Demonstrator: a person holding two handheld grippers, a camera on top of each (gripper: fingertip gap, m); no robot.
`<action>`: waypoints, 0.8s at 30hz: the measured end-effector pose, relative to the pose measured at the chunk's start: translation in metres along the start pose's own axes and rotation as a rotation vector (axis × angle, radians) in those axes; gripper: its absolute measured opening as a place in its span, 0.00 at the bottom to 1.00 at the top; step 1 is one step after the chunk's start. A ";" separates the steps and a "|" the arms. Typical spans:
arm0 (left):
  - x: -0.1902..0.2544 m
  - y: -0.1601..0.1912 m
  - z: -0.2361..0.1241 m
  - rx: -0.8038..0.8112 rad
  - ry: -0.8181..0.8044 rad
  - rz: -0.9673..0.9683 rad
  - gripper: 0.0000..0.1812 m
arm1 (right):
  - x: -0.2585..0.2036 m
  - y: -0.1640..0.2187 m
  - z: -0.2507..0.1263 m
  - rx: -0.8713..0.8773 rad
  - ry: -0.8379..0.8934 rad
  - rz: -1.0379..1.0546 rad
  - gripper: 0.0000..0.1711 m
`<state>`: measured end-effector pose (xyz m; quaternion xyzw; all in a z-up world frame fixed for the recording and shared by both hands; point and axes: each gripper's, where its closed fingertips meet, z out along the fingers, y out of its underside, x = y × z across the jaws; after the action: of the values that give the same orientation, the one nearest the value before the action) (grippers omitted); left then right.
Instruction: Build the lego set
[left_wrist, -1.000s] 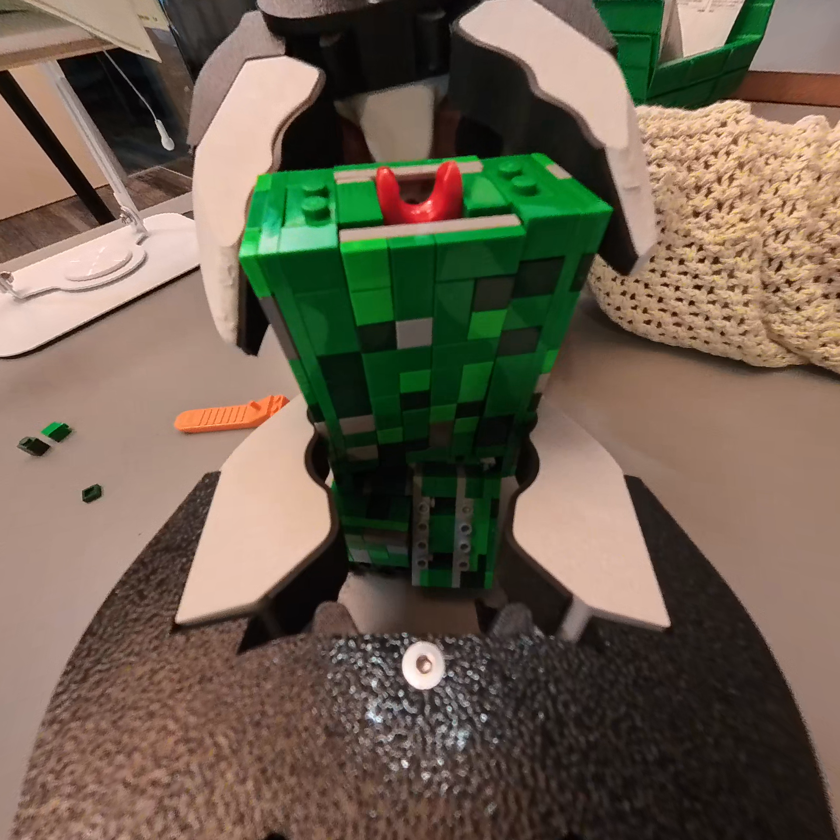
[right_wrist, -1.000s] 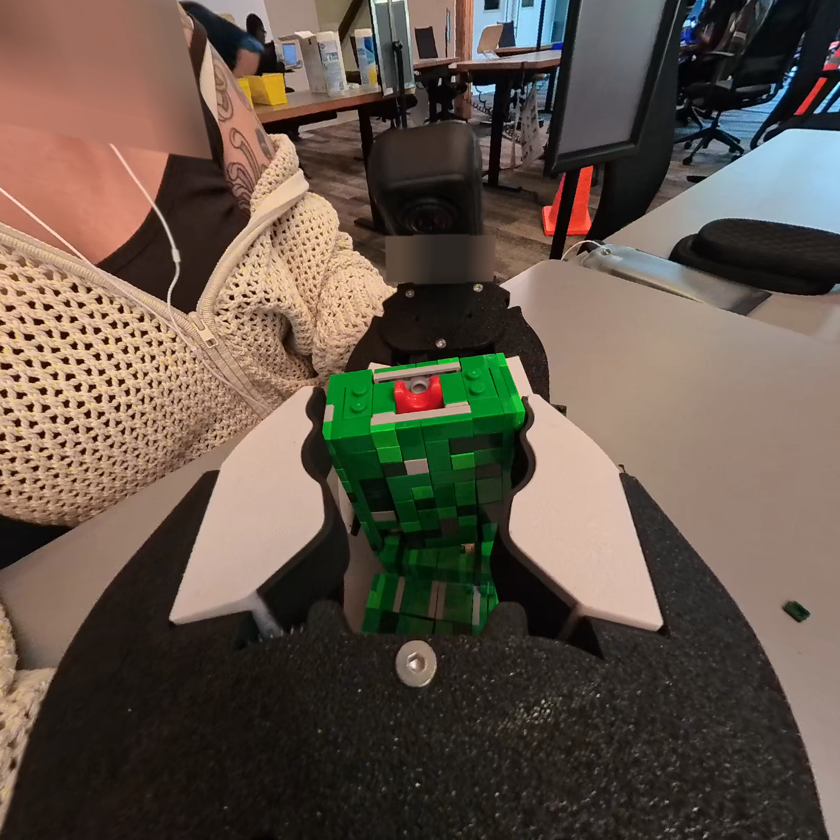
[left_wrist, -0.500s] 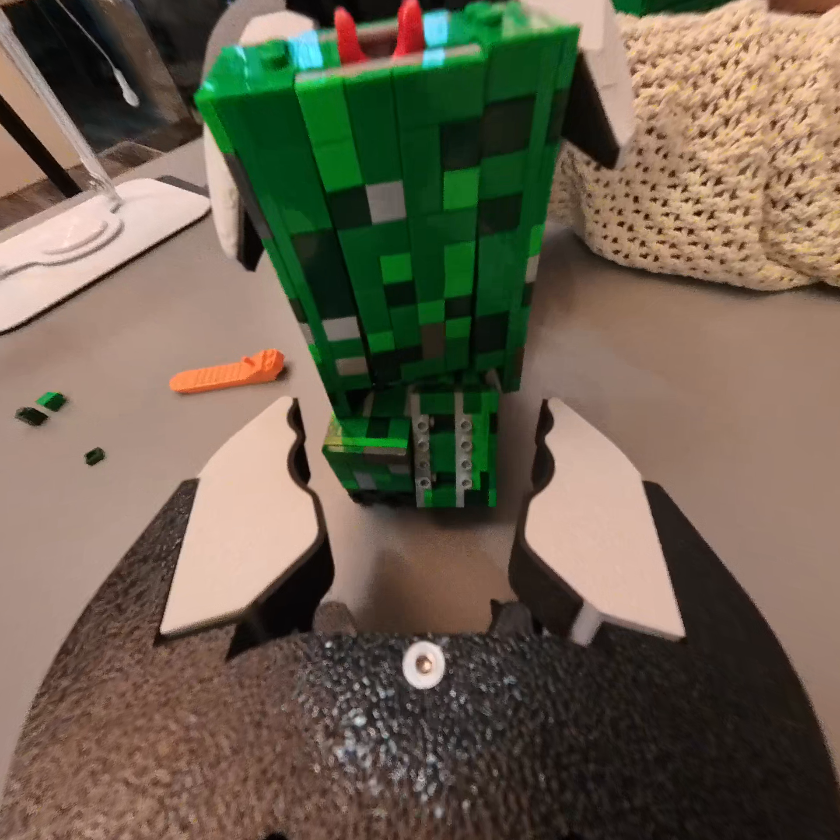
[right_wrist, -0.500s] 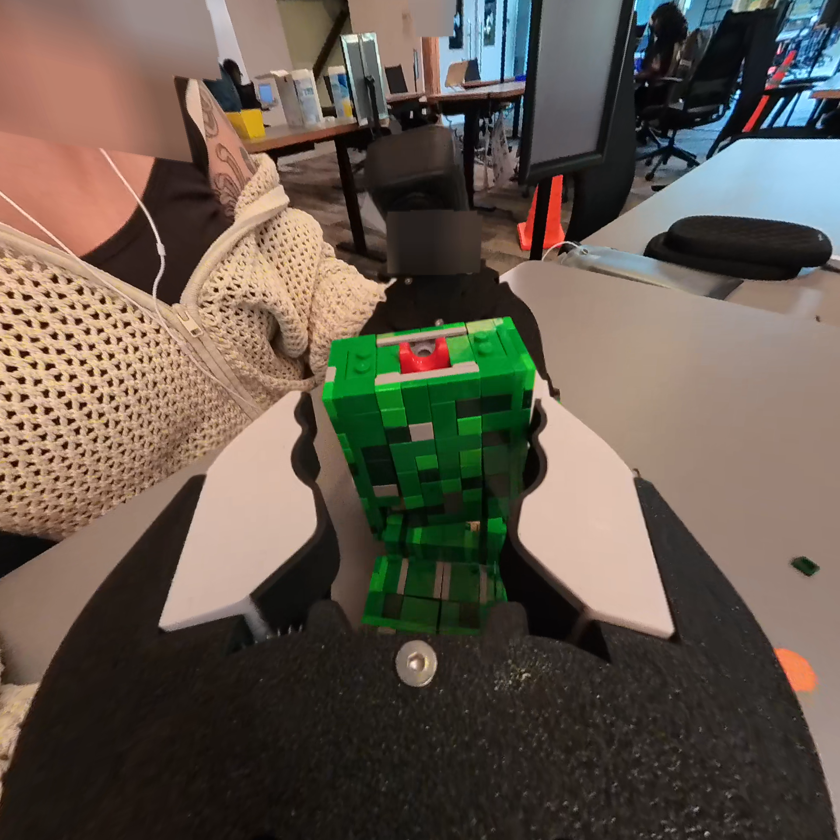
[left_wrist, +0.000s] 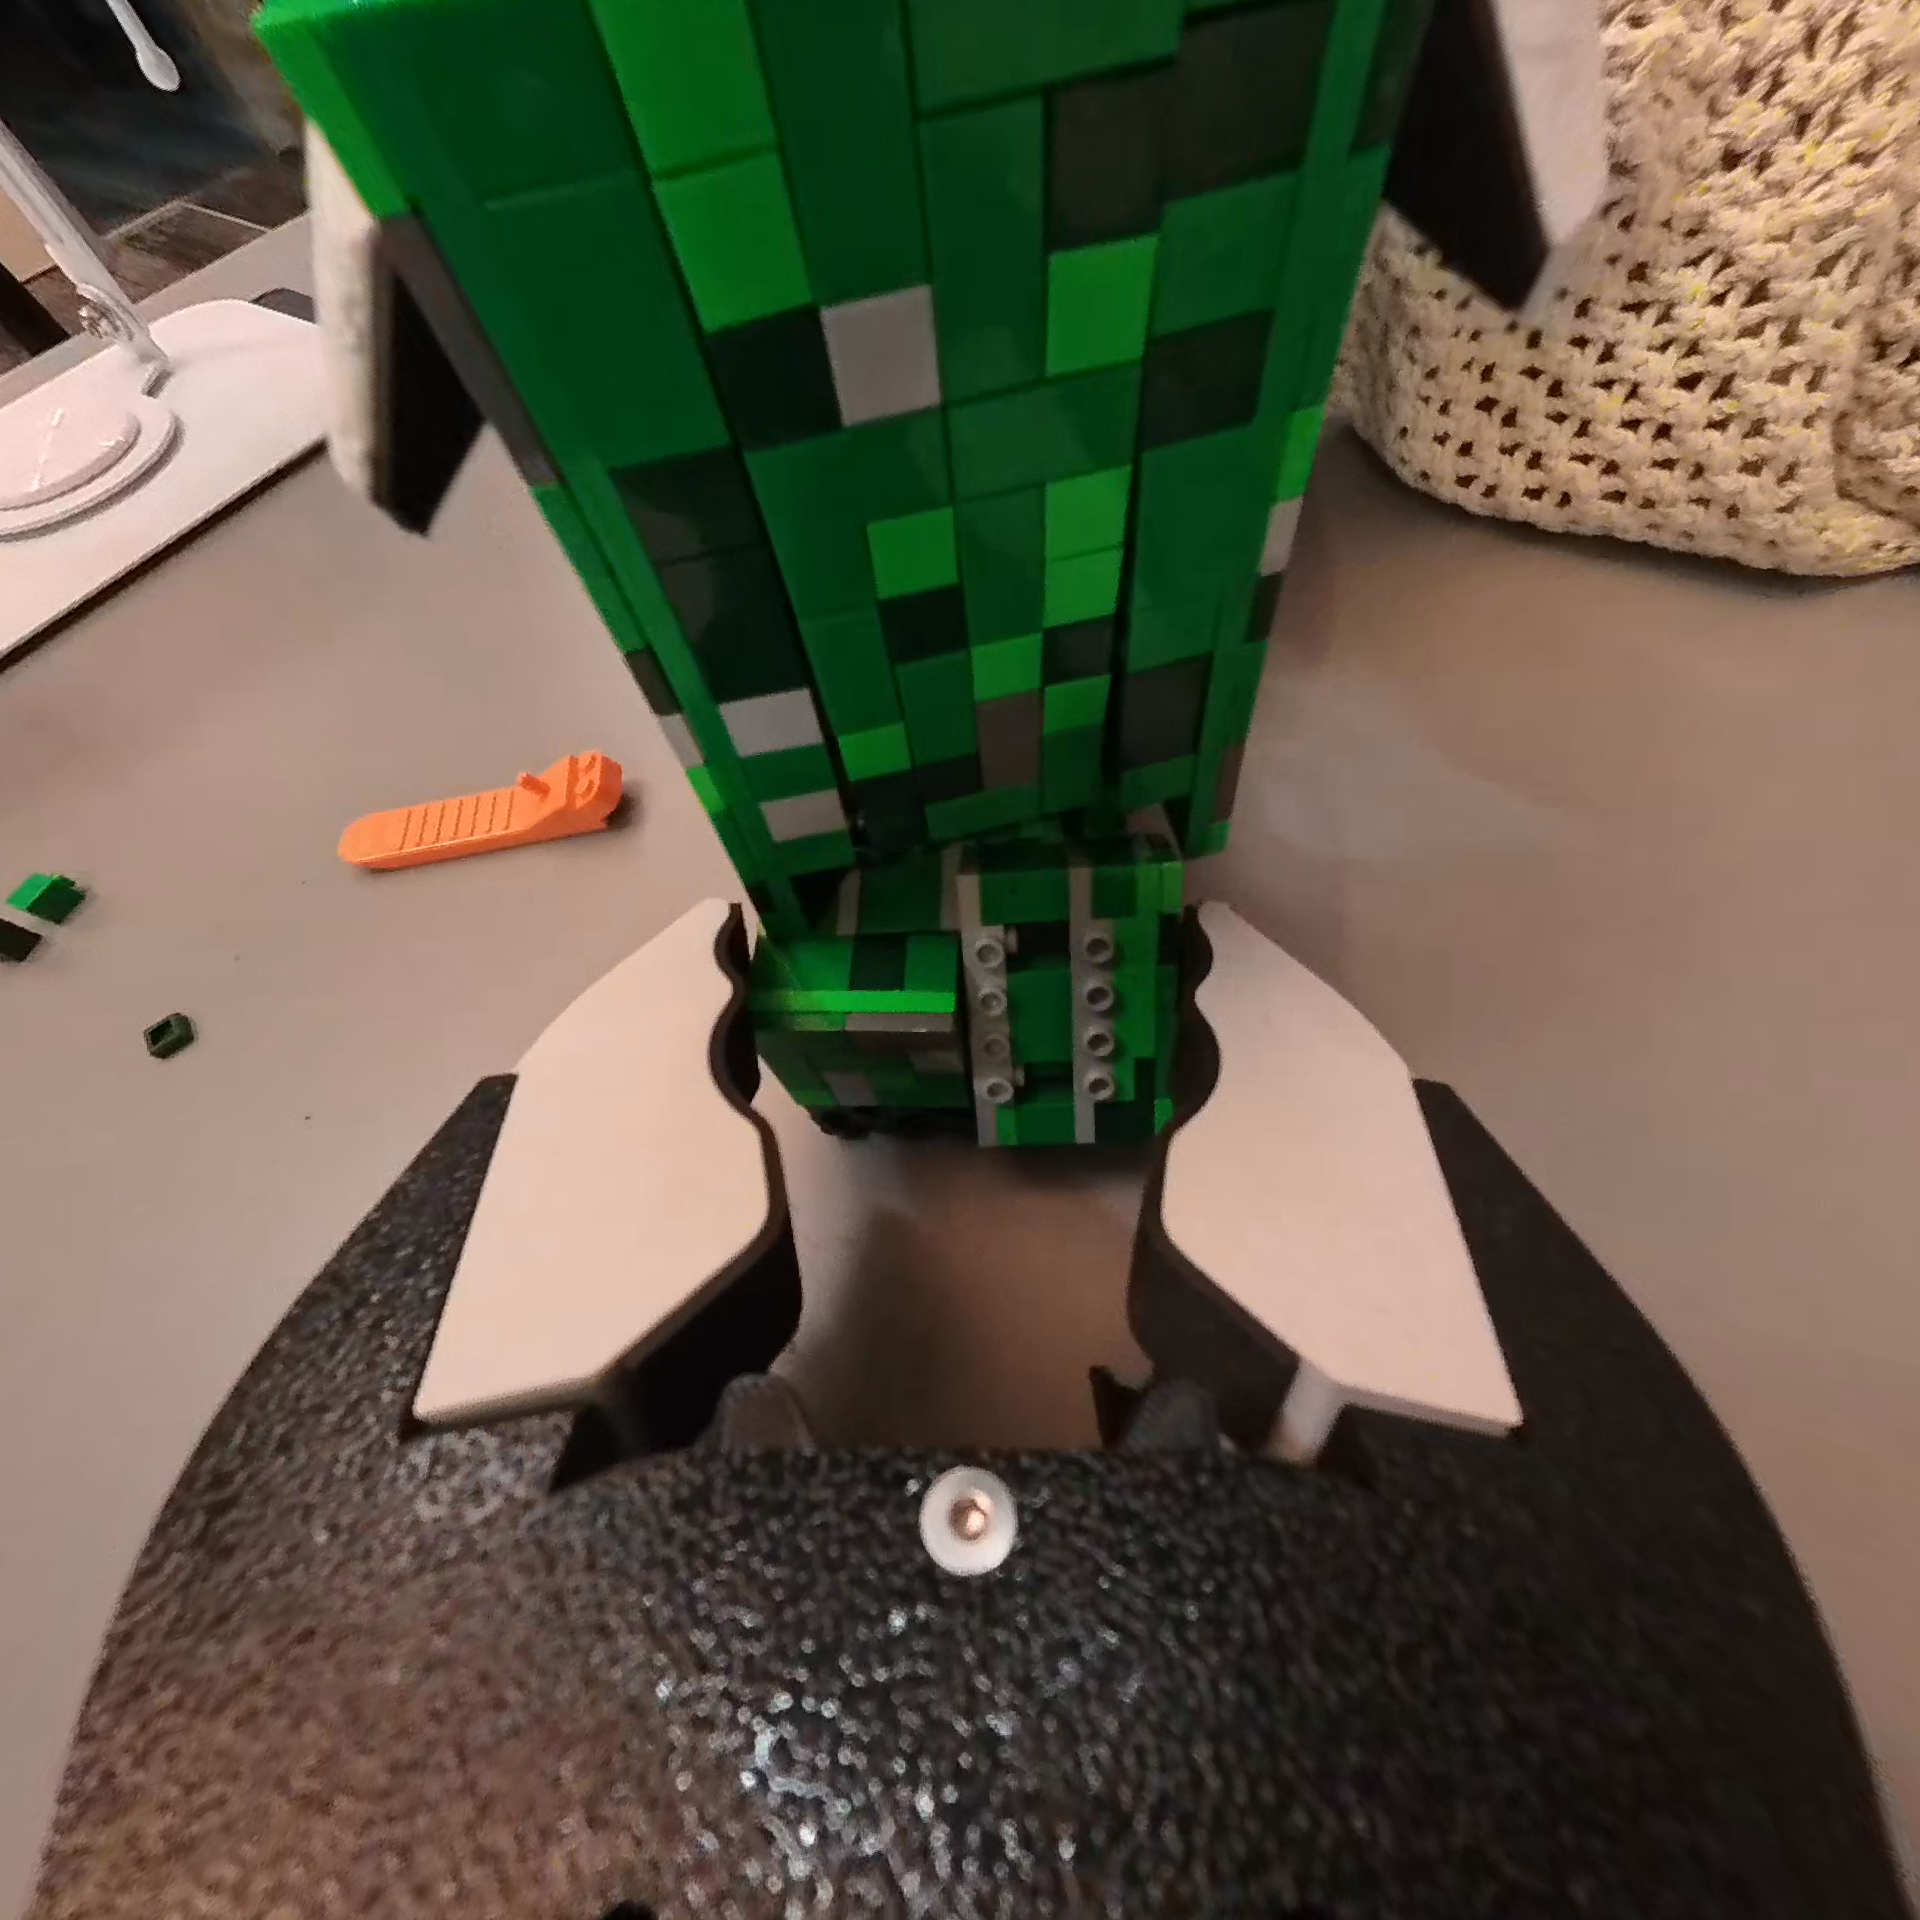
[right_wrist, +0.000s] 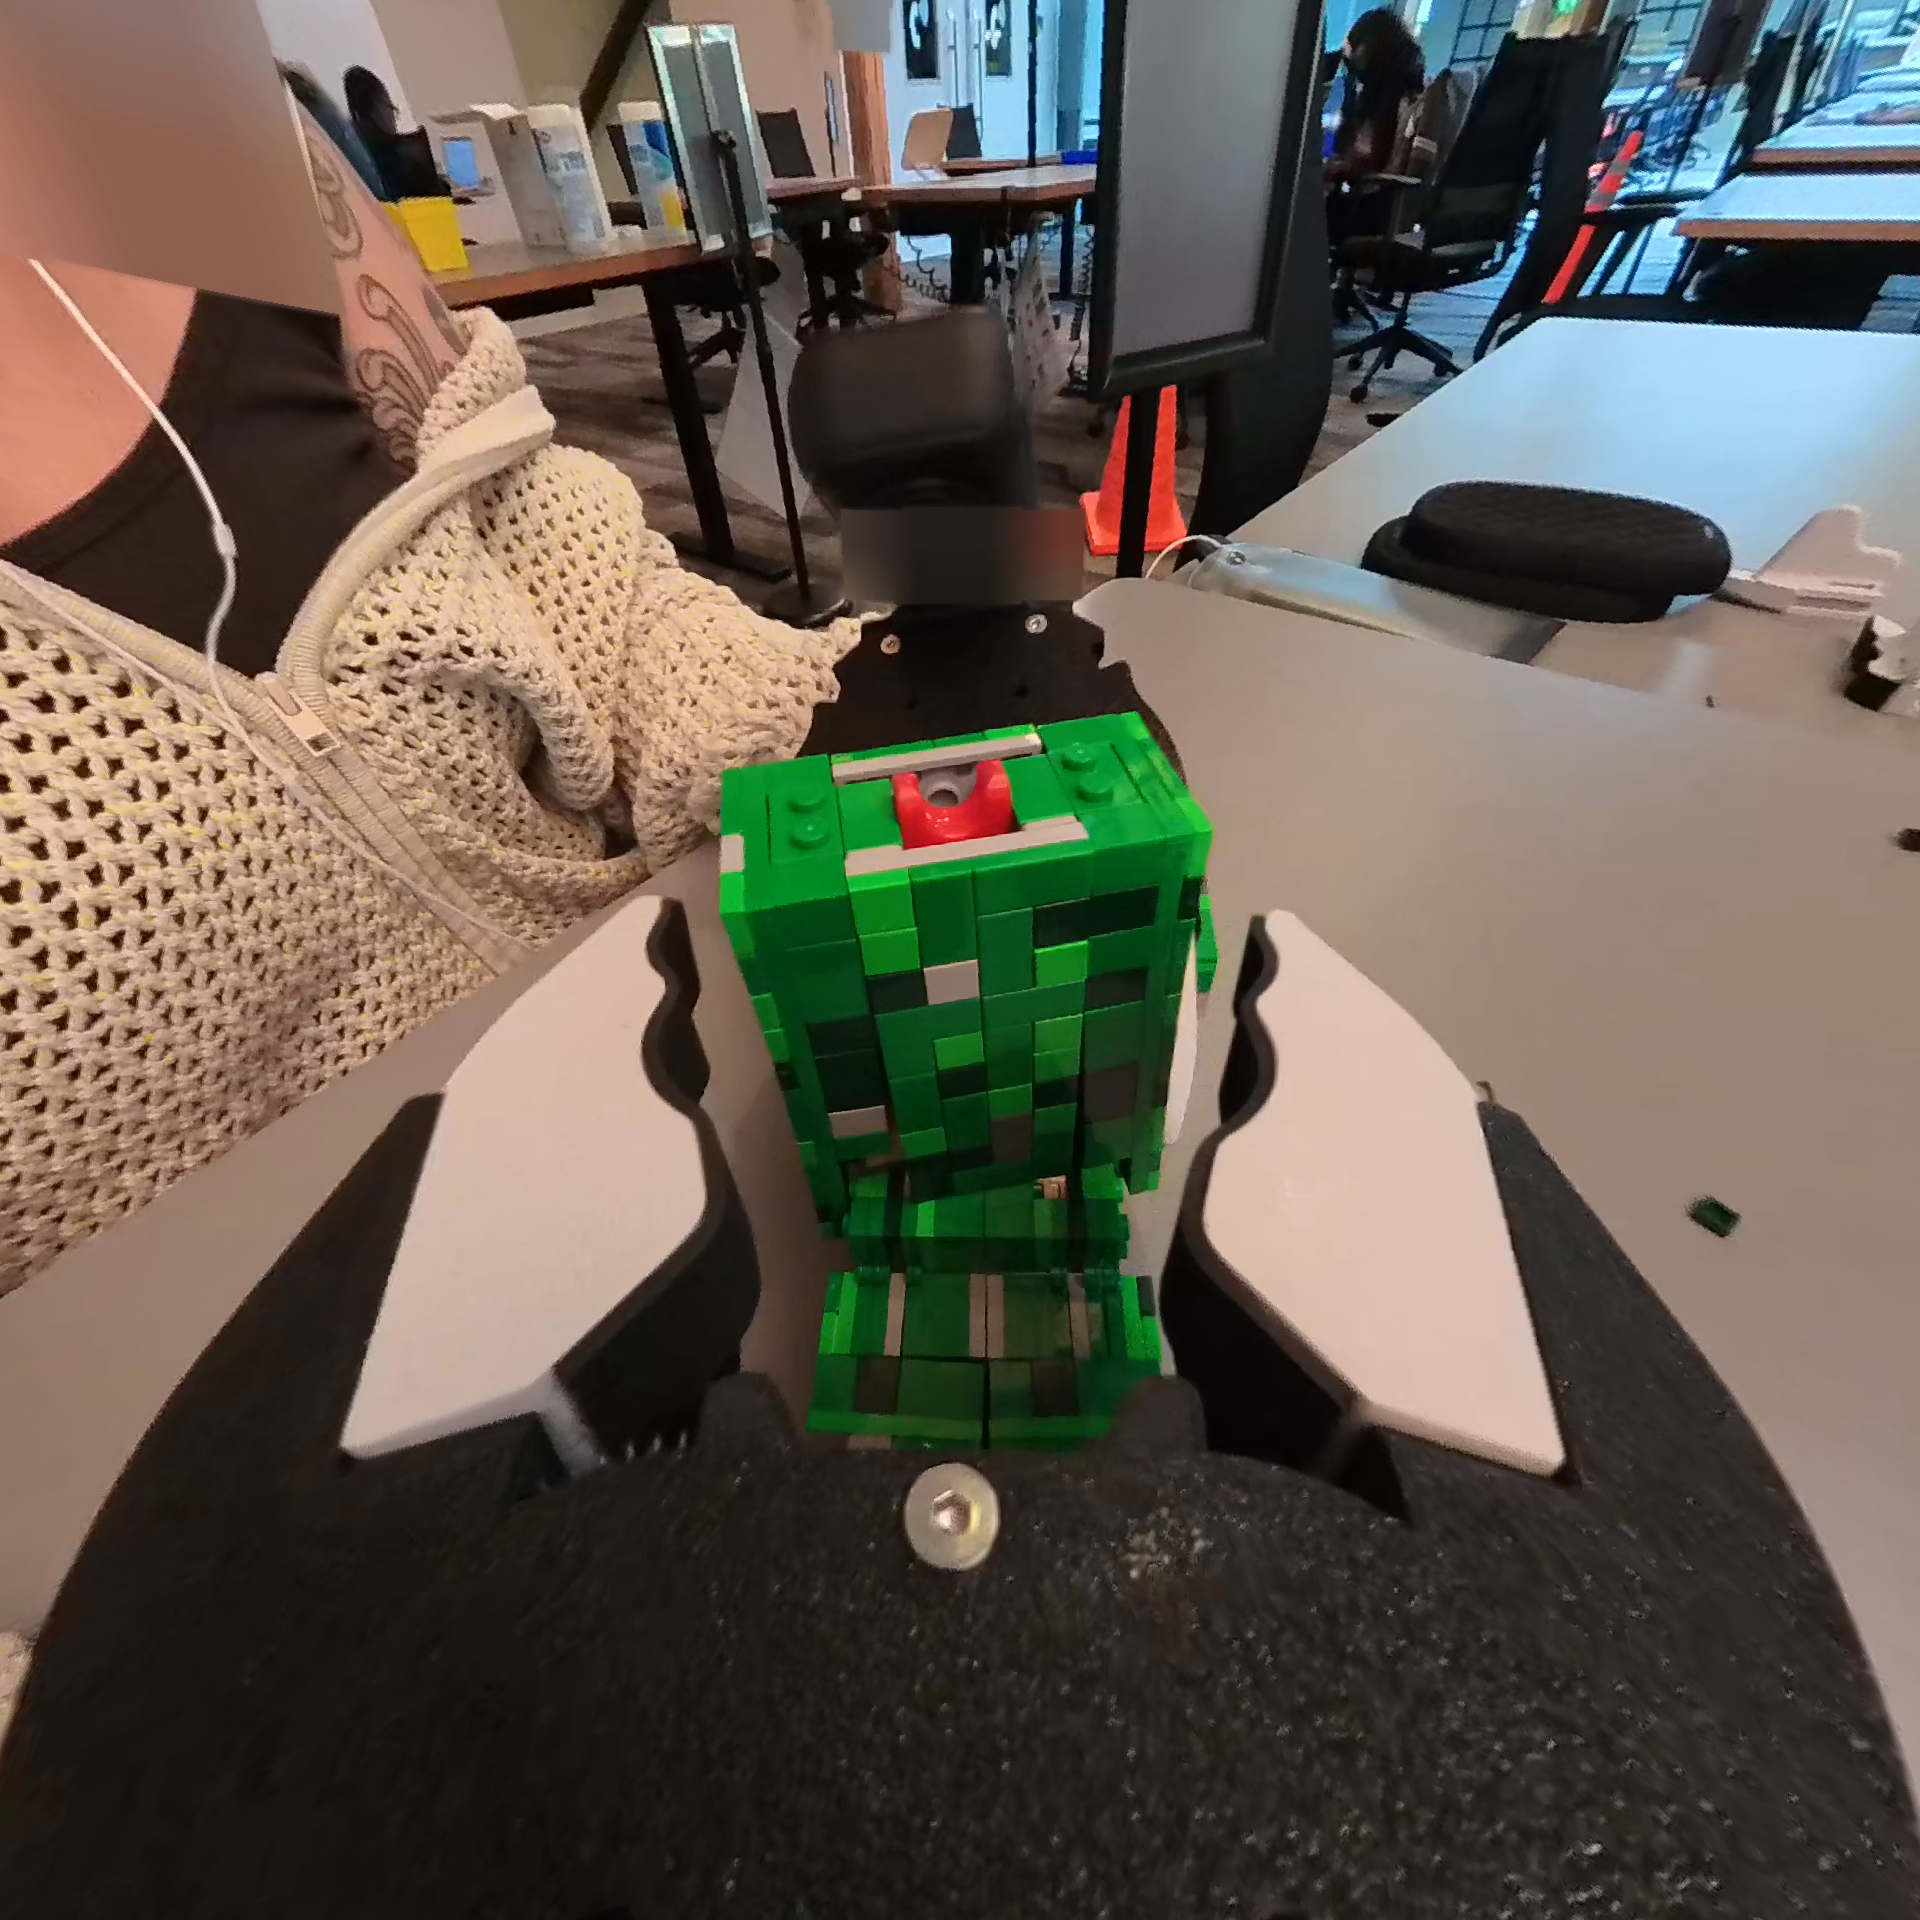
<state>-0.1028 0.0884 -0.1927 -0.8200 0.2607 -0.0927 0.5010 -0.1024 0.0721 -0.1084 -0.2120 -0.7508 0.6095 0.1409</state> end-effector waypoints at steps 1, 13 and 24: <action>0.000 0.000 0.000 0.000 0.001 -0.001 0.43 | 0.001 -0.003 -0.002 0.019 0.001 0.003 0.58; 0.000 0.000 0.001 0.000 0.001 0.006 0.42 | -0.001 -0.003 0.011 0.011 -0.054 0.019 0.49; 0.001 0.000 0.001 -0.007 -0.043 0.001 0.42 | 0.001 -0.001 0.008 0.020 0.086 0.013 0.49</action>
<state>-0.1015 0.0888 -0.1935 -0.8234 0.2506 -0.0740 0.5037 -0.1072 0.0652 -0.1095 -0.2414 -0.7367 0.6081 0.1710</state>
